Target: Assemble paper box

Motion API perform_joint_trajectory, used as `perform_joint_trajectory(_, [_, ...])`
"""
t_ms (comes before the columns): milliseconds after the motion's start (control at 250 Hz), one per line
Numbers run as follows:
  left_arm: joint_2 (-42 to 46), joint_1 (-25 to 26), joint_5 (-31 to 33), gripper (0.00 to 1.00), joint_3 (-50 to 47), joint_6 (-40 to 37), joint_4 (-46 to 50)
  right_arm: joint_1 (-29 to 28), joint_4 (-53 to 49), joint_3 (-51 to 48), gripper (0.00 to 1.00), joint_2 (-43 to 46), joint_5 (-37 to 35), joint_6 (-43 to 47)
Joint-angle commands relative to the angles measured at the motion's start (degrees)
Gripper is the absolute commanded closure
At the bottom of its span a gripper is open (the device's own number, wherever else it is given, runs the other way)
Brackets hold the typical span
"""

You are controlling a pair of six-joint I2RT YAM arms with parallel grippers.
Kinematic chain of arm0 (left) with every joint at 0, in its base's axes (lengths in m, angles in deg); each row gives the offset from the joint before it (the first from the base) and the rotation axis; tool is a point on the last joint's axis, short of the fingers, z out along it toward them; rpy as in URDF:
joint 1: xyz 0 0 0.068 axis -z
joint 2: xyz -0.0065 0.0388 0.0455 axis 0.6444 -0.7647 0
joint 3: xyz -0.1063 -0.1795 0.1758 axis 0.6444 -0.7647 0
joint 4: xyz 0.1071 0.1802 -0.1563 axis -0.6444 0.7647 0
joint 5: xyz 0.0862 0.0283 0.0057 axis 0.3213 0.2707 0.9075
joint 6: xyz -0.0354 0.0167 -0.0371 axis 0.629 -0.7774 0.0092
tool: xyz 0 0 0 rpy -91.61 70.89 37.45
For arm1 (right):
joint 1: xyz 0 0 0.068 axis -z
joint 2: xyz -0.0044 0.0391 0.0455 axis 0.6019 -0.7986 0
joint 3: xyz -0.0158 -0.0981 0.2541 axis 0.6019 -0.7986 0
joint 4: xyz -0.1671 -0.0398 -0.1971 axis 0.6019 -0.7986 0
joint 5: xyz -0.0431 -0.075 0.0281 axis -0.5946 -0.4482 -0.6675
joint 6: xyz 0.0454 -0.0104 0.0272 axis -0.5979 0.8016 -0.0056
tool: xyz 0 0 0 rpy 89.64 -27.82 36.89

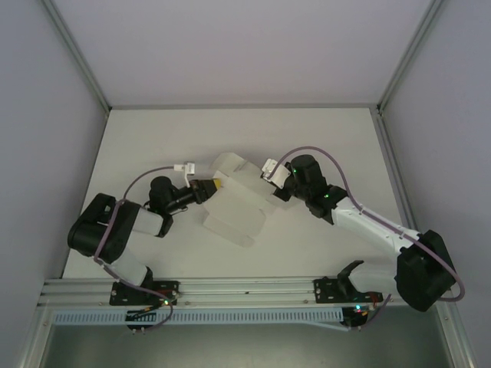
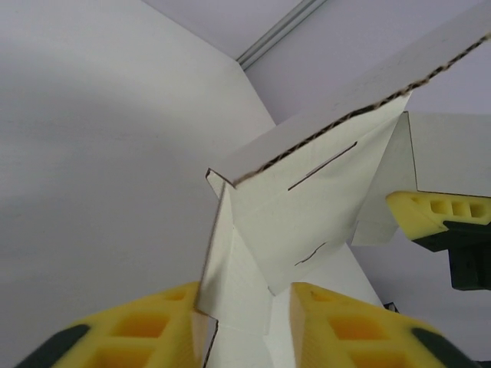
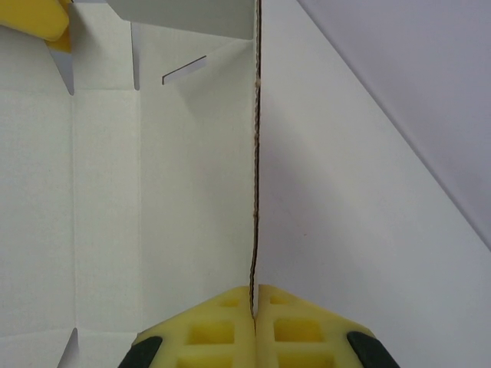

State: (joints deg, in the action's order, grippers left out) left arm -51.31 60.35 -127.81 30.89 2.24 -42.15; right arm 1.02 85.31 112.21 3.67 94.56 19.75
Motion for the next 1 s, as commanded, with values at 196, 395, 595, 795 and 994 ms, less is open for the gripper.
perform_joint_trajectory(196, [0.1,-0.28,0.4,0.87,0.71,-2.76,-5.04,0.34,-1.81,1.76,1.0,0.95,1.49,-2.01])
perform_joint_trajectory(395, [8.79,6.08,12.78,1.0,5.56,-21.74,19.35,0.24,-2.78,2.57,1.0,0.47,1.92,-2.4])
perform_joint_trajectory(595, [15.12,24.41,43.48,1.0,14.03,-41.8,41.67,-0.16,-3.16,3.4,1.0,-0.16,0.81,-1.86])
perform_joint_trajectory(795, [6.83,36.42,61.66,1.0,20.67,-51.92,45.89,-2.33,-3.69,3.82,1.0,-1.01,-1.25,1.19])
perform_joint_trajectory(994, [-1.2,43.23,64.64,1.0,25.6,-54.29,43.82,-5.34,-3.24,2.38,1.0,-2.01,-6.59,5.8])
